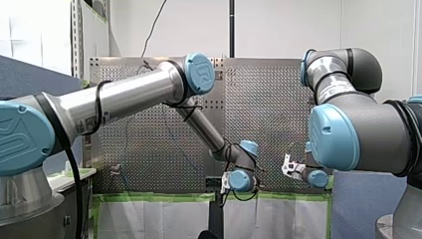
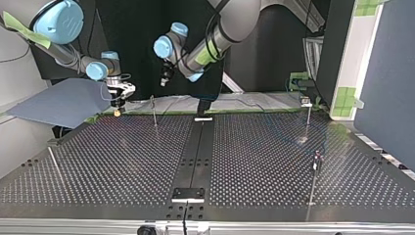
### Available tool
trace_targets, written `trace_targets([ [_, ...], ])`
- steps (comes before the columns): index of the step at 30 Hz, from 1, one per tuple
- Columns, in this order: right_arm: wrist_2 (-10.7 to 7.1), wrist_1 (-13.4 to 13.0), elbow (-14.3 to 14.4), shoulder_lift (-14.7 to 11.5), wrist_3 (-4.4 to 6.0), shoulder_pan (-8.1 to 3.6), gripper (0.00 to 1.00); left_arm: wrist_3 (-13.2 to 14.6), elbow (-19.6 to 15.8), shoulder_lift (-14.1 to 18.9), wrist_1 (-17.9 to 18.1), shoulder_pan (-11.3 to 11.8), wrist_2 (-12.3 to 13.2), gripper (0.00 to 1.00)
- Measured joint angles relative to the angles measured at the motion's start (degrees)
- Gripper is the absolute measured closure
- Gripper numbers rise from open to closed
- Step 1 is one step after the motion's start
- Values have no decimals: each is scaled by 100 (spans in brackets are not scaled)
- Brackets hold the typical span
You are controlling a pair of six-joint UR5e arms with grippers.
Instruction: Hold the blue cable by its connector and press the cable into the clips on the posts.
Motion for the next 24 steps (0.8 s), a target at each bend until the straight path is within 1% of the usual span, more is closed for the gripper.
trace_targets([
  [4,-13,3,9,5,-2,13,100,-195,19,116,165,-47,-102,0],
  [7,-20,6,10,7,-3,23,100,-264,106,153,250,-55,-131,0],
  [11,-23,2,11,8,-3,33,100,-291,266,165,358,-63,-129,0],
  [17,-22,-13,12,13,-2,38,100,-304,324,147,586,-56,-111,0],
  [24,-16,-22,11,23,5,39,100,-266,349,-84,672,-15,-74,0],
])
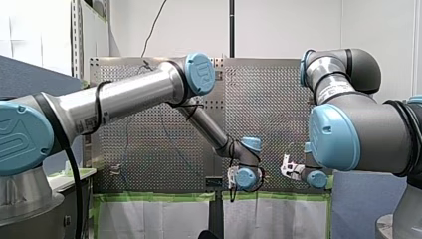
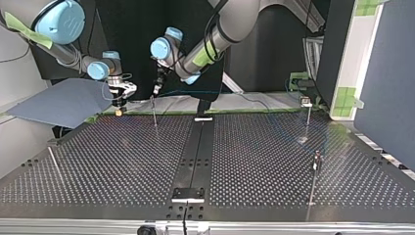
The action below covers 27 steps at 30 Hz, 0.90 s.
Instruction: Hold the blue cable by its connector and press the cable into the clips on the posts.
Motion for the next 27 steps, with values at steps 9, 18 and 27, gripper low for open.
trace_targets([
  [9,1,-1,0,9,3,7,100,115,117,-114,26,62,-38,0],
  [18,1,-15,0,23,27,9,100,258,134,-117,42,61,-49,0],
  [27,9,-25,1,29,42,9,100,345,137,-117,56,70,-63,0],
])
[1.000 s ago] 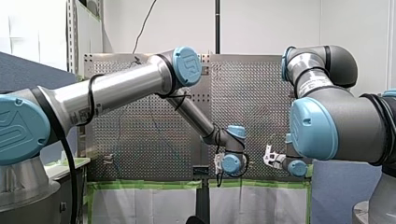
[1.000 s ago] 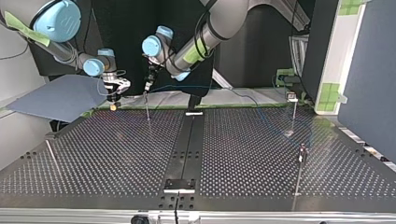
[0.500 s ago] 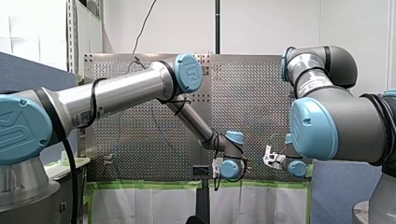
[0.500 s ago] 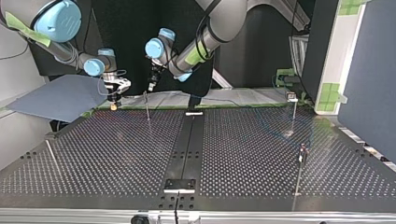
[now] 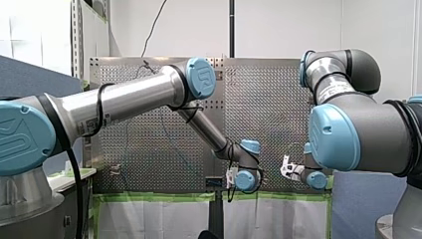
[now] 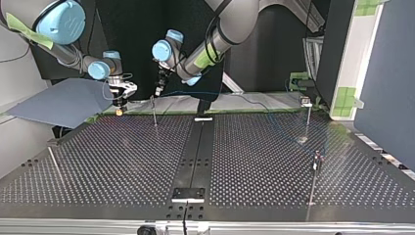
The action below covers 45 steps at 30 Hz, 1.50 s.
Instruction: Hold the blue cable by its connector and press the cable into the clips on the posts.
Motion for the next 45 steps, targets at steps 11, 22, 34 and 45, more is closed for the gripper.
trace_targets([
  [11,-7,-10,0,1,2,0,100,74,1,0,1,8,-69,0],
  [22,-8,-15,0,8,2,0,100,116,6,0,-9,13,-80,0],
  [34,-14,-27,0,35,2,1,100,120,9,0,-22,11,-86,0],
  [45,-4,-45,0,67,-2,-17,100,145,16,0,-149,-42,-191,0],
])
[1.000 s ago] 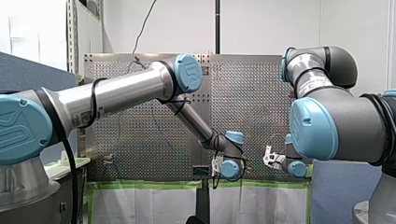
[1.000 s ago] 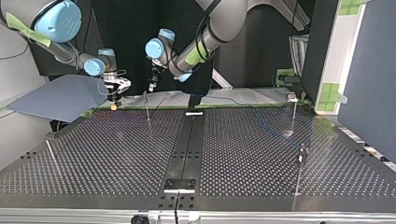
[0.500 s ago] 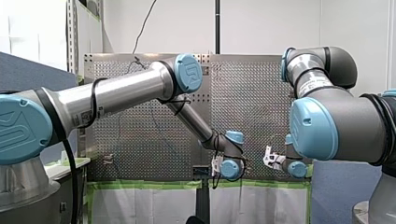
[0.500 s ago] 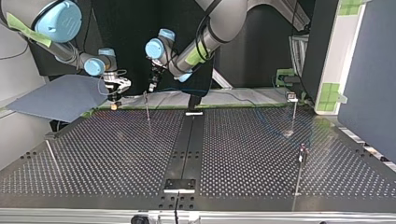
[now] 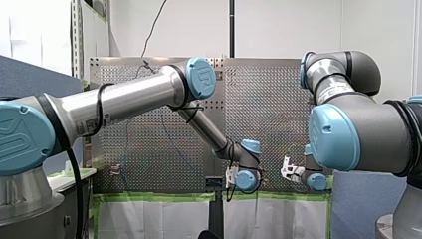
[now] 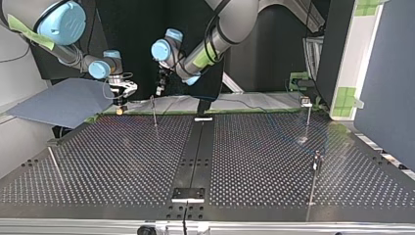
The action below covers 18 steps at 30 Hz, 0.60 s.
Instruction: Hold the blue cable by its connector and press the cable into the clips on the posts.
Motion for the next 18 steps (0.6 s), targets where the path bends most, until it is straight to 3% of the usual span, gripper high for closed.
trace_targets([
  [6,-1,20,0,2,-67,4,100,159,8,0,-277,-74,-260,0],
  [10,-81,104,0,3,-204,13,100,267,57,1,-482,-80,-465,0],
  [16,-323,197,107,0,-446,-34,100,58,231,3,-769,-35,-717,0],
  [18,-406,159,184,-2,-480,-58,100,-45,294,5,-877,-10,-706,0],
])
